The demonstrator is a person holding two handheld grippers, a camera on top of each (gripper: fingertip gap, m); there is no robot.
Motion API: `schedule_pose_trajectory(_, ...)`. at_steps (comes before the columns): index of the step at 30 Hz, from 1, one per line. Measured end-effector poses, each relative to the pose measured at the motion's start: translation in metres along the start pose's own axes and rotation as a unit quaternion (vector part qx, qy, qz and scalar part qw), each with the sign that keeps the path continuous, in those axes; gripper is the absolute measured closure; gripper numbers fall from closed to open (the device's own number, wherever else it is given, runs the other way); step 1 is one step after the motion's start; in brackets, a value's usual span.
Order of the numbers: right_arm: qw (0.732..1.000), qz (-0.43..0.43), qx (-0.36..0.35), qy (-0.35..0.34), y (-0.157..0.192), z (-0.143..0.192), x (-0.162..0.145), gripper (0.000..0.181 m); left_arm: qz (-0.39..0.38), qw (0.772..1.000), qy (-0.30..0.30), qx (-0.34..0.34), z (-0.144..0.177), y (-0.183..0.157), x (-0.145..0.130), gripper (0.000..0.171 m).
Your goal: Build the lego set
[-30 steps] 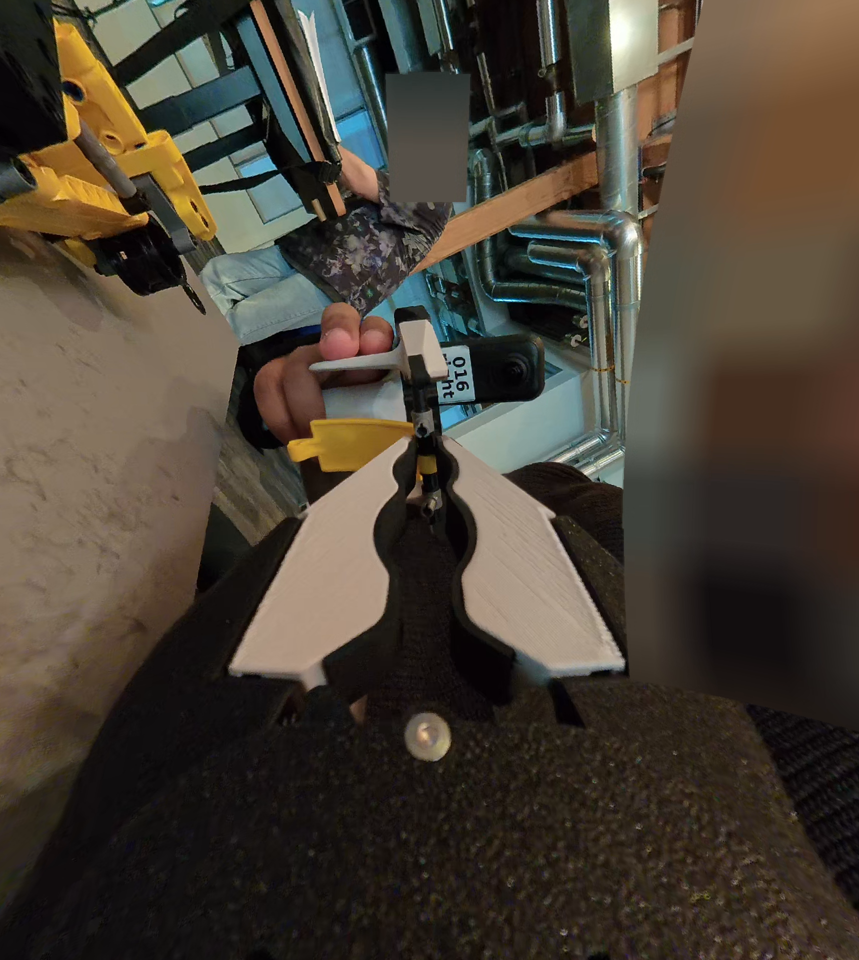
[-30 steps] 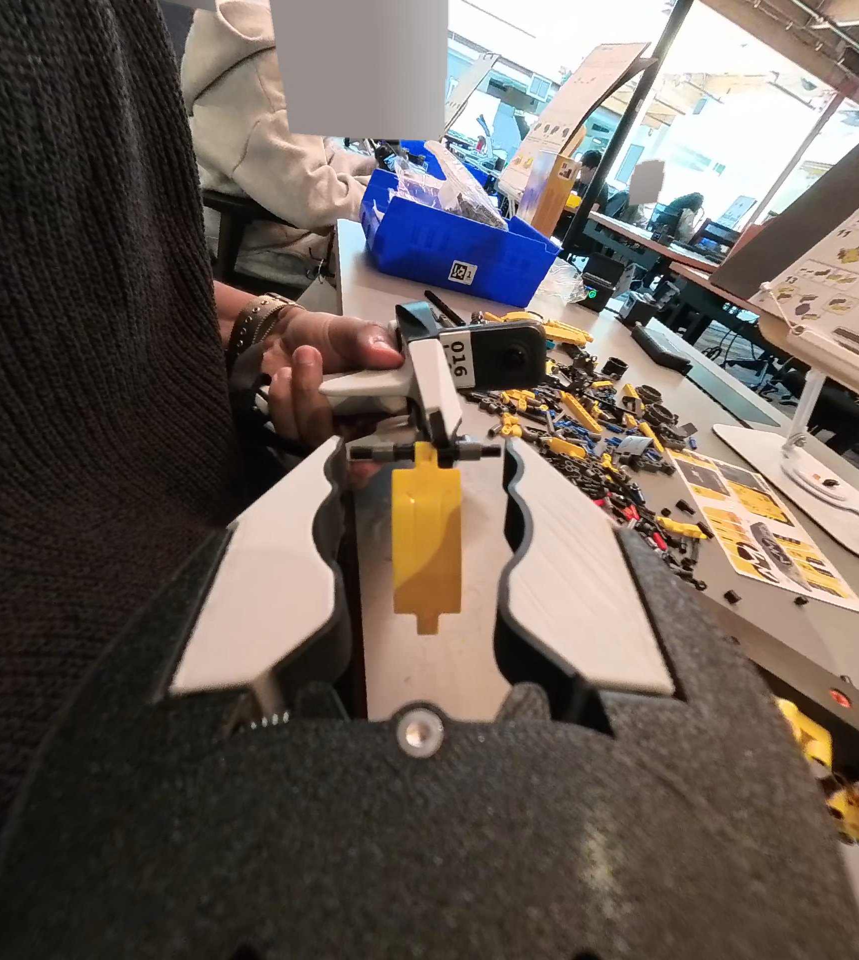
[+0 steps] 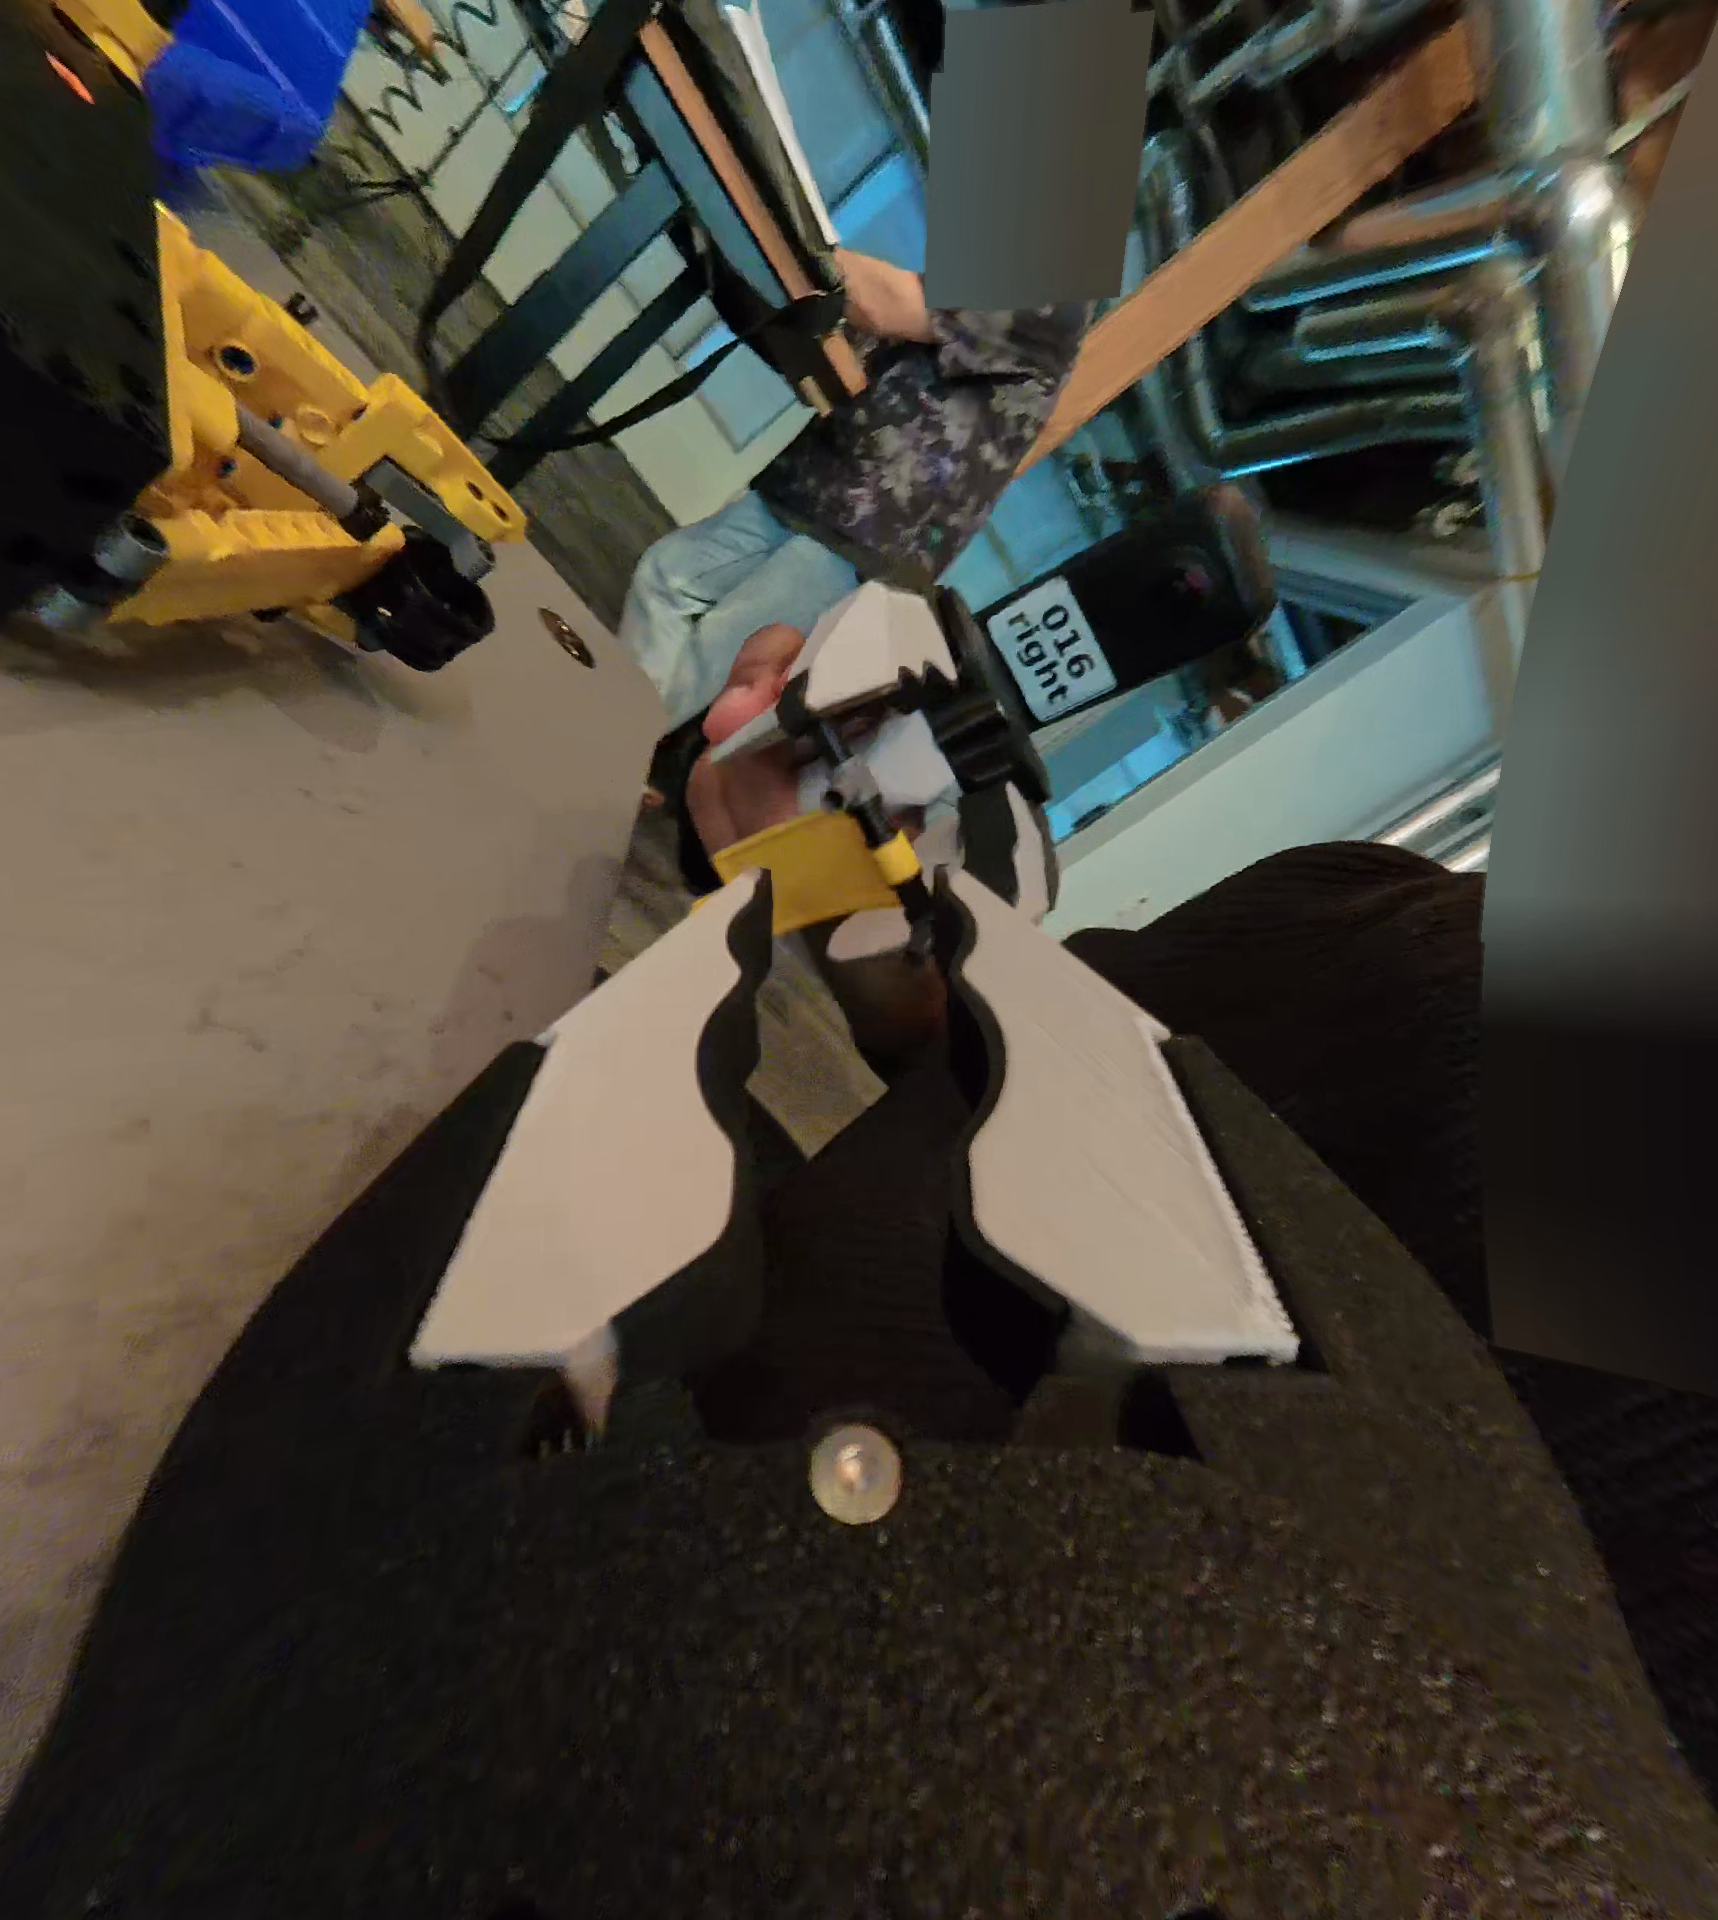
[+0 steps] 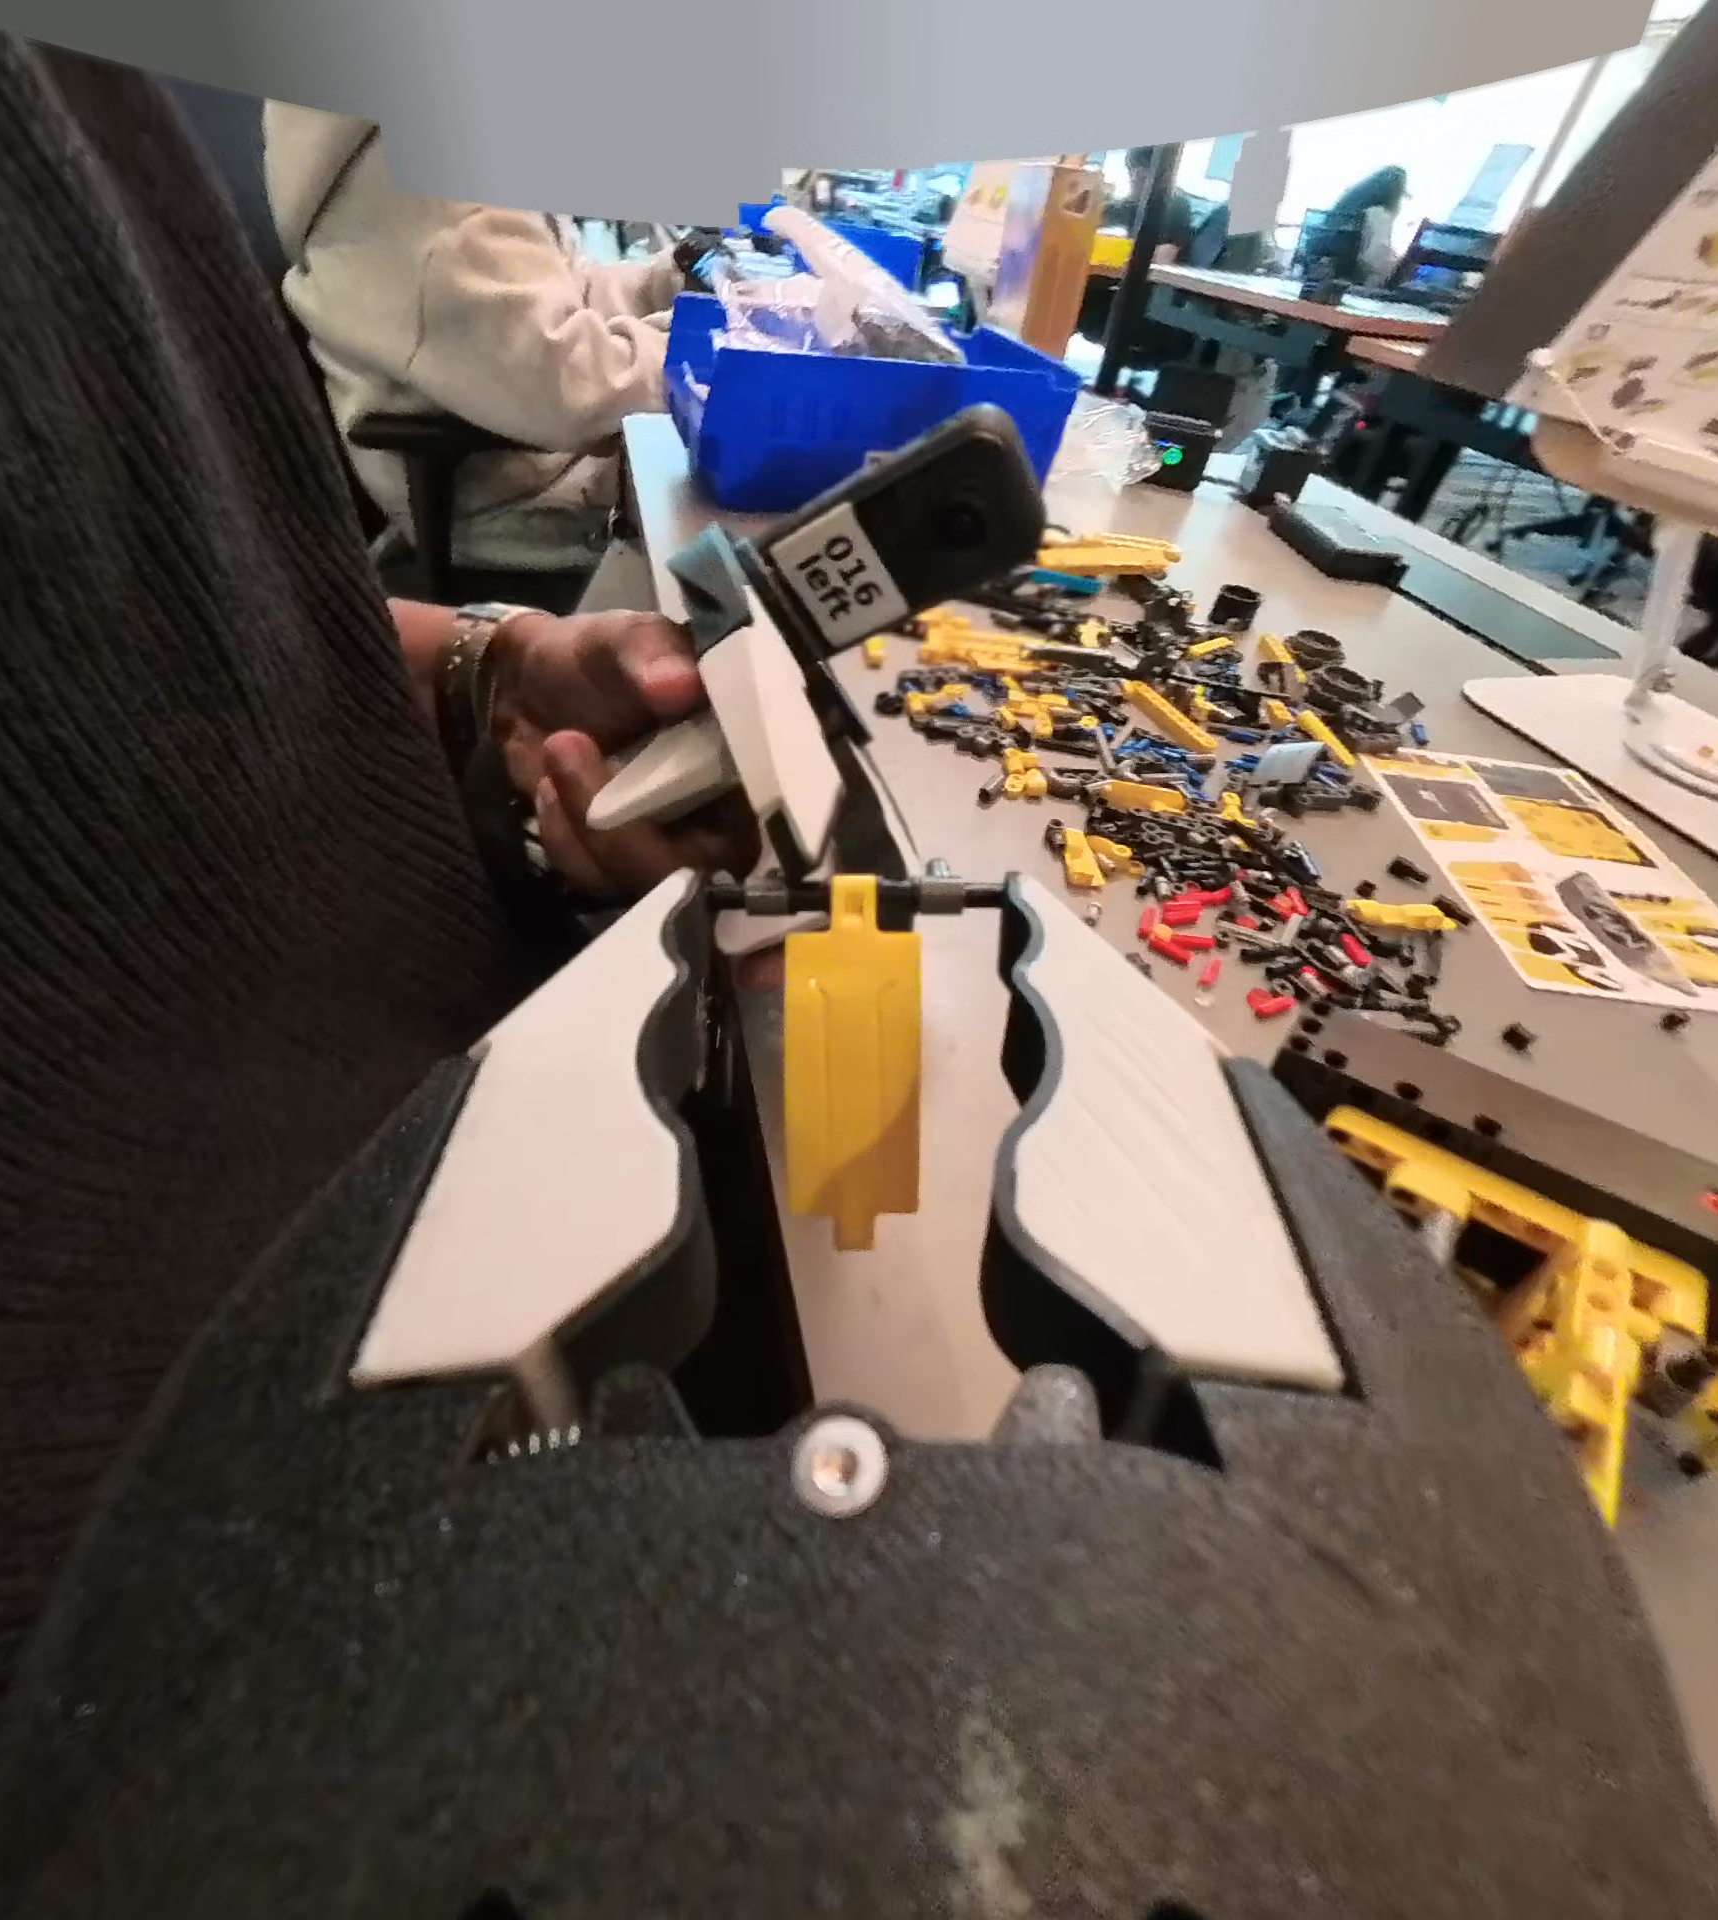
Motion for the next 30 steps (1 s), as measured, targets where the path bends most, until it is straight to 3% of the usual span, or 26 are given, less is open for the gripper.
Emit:
schedule_pose_trajectory(6,0.995,-0.059,-0.074,-0.030,-0.012,0.027,-0.003,0.126,-0.017,1.000,-0.022,0.014,0.009,-0.004,0.013,0.134)
schedule_pose_trajectory(10,0.988,-0.083,-0.126,-0.044,-0.018,0.048,-0.010,0.125,-0.067,0.995,-0.034,0.068,0.015,-0.002,0.033,0.134)
schedule_pose_trajectory(17,0.976,-0.100,-0.181,-0.070,-0.018,0.069,-0.023,0.126,-0.212,0.955,-0.020,0.207,-0.008,0.011,0.093,0.134)
schedule_pose_trajectory(21,0.970,-0.094,-0.209,-0.083,-0.014,0.079,-0.030,0.126,-0.266,0.921,0.029,0.284,-0.031,0.036,0.132,0.133)
schedule_pose_trajectory(25,0.965,-0.090,-0.229,-0.090,-0.013,0.088,-0.037,0.126,-0.263,0.886,0.143,0.354,-0.062,0.071,0.141,0.132)
schedule_pose_trajectory(30,0.962,-0.082,-0.245,-0.091,-0.014,0.094,-0.044,0.126,-0.252,0.887,0.190,0.337,-0.088,0.082,0.139,0.131)
Point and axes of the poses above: each gripper's, where its closed fingertips meet, z back along the fingers, x out of its top, y = z × x across the jaws, the point moved 8 cm from there along z, back along the fingers, and after that the axes turned 4 degrees about -x, right-handed, at the moved point
